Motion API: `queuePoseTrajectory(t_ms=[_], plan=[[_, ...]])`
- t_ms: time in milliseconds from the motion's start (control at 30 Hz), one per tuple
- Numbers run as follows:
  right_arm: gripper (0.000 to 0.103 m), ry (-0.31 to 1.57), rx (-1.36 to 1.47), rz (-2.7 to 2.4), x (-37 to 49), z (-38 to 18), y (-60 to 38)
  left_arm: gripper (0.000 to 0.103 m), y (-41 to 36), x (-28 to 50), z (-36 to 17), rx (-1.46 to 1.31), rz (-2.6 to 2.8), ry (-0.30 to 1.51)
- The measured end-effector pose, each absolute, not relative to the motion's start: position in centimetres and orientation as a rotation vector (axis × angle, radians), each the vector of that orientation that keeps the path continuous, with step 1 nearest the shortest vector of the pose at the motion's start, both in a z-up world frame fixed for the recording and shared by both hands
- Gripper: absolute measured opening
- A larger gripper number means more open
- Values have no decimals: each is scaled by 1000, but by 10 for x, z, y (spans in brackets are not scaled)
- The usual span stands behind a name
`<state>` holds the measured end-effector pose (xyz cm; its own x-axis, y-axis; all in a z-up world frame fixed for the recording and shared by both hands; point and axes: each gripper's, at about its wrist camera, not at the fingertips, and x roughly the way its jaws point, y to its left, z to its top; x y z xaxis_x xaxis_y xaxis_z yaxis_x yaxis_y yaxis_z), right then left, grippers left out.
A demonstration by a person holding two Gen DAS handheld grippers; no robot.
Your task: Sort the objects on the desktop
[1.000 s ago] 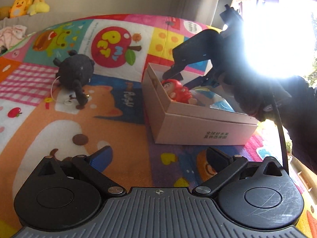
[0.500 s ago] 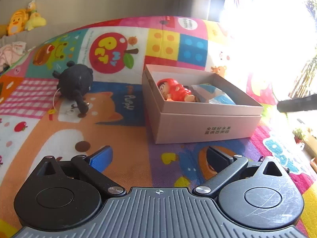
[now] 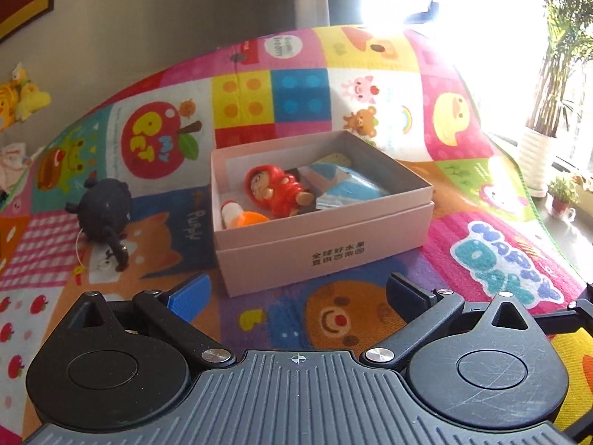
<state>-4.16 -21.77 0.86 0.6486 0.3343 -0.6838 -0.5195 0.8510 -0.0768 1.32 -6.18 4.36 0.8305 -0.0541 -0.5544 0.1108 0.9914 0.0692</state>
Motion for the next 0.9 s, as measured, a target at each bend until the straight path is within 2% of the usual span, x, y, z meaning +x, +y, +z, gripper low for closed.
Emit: queuePoseTrajectory(t_ms=[133,300,500,700,733,767,800,833,900], plan=[[103,686,-263,334,-35,3,-236,103,-72,15,42,106,-132,601],[103,689,-152,318,-31,4,-253,103,-90,22,35,76,-264,655],[103,626,-207,377,-45,4,-244,103,-117,42,22,25,-398,775],[103,554,-256,406,-58,4,-239,101,-144,56,13,110,-420,792],[103,558,-259,404,-57,4,-238,94,-147,57,12,130,-411,796],[103,567,-258,402,-56,4,-238,81,-149,58,10,141,-410,805],[103,575,-254,399,-55,4,-239,76,-150,59,9,142,-412,816],[103,584,-249,396,-53,3,-239,72,-150,59,8,140,-411,818],[103,598,-243,392,-51,3,-240,71,-148,57,9,143,-411,806]])
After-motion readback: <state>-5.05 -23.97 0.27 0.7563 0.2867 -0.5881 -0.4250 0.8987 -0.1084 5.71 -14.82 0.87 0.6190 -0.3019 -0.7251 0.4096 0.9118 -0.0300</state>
